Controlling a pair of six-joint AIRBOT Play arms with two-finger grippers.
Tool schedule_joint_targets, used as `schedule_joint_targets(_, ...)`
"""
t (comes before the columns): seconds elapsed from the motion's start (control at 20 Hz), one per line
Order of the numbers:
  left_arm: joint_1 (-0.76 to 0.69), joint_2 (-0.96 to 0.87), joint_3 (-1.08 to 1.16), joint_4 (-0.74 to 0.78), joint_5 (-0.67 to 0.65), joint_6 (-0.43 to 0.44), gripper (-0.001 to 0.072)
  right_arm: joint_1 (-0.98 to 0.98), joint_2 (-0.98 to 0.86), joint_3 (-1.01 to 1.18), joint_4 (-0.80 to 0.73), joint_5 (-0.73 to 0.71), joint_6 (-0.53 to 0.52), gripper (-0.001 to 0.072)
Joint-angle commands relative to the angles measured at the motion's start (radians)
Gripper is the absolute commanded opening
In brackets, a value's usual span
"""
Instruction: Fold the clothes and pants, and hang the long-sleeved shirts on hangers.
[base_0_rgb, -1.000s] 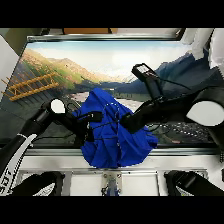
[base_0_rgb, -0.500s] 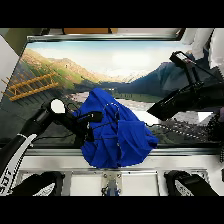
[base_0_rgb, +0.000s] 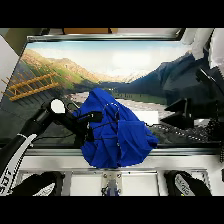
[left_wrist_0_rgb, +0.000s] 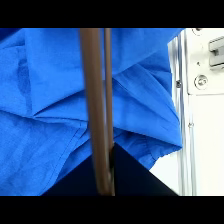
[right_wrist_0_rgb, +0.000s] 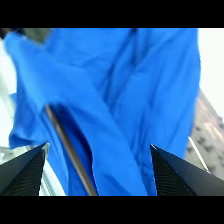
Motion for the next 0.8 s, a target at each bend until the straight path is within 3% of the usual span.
schedule_joint_targets(0.0, -0.001, -0.001, 0.000, 0.000, 0.000, 0.000, 0.0009, -0.180, 0.000, -0.211, 0.146, 0.116, -0.385, 0.0719)
schedule_joint_targets(0.1, -0.001, -0.001, 0.000, 0.000, 0.000, 0.000, 0.0009, -0.178, -0.003, -0.303, 0.149, 0.096, -0.540, 0.0720)
schedule_joint_targets(0.3, 0.000, -0.001, 0.000, 0.000, 0.000, 0.000, 0.0009, -0.143, -0.041, -0.389, 0.148, 0.043, -0.637, 0.0720)
schedule_joint_targets(0.75, -0.001, -0.001, 0.000, 0.000, 0.000, 0.000, 0.0009, 0.033, -0.148, -0.392, 0.203, 0.003, -0.658, 0.0719)
